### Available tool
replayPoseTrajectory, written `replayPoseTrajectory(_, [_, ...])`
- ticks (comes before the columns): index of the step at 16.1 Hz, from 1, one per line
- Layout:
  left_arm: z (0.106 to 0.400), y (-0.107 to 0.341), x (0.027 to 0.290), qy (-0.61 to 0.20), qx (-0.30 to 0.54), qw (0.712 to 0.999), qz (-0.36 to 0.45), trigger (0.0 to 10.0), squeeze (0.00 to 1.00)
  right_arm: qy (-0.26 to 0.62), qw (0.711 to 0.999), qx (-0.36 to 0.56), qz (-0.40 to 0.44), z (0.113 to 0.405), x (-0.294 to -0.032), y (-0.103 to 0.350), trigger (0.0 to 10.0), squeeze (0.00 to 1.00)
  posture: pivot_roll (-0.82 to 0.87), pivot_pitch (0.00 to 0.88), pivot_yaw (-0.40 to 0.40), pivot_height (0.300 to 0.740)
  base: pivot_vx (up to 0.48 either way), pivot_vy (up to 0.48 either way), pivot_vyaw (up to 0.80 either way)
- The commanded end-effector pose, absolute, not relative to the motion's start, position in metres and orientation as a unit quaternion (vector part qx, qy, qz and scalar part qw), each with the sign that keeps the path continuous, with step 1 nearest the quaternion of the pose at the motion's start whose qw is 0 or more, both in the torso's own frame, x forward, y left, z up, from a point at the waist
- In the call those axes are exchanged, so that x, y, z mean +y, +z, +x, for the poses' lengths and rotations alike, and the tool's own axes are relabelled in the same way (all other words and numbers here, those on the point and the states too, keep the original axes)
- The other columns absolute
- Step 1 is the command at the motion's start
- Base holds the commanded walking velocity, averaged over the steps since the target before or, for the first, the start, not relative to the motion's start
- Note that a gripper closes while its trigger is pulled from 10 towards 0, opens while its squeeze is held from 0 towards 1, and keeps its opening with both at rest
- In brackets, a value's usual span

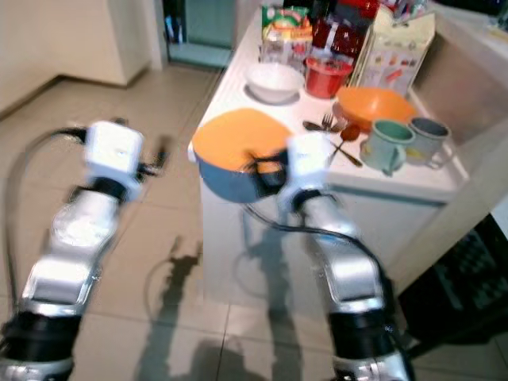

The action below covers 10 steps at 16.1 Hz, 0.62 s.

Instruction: Setting the table

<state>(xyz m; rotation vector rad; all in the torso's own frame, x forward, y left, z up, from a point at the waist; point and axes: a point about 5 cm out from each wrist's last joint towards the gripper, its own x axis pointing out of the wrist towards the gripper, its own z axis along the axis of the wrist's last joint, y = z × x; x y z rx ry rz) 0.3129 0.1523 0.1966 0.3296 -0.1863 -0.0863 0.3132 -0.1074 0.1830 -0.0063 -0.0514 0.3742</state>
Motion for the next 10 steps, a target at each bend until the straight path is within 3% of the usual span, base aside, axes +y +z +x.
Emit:
replayPoseTrajectory(1, [0.3136,0.1997,0.1393,-0.065,-0.101,0.979,0.163,10.0,0.0,0.169,0.985,-0.027,-0.014,0.3143,-0.1209,0.1873,10.0,0.0,0.0,0.0,-0.065,0.74,0.371,0.0,0.0])
replayPoseTrajectory(10, [0.3134,0.199,0.1365,-0.076,-0.099,0.978,0.166,10.0,0.0,0.161,0.986,-0.004,-0.048,0.3183,-0.1295,0.1887,10.0,0.0,0.0,0.0,-0.057,0.74,0.369,0.0,0.0])
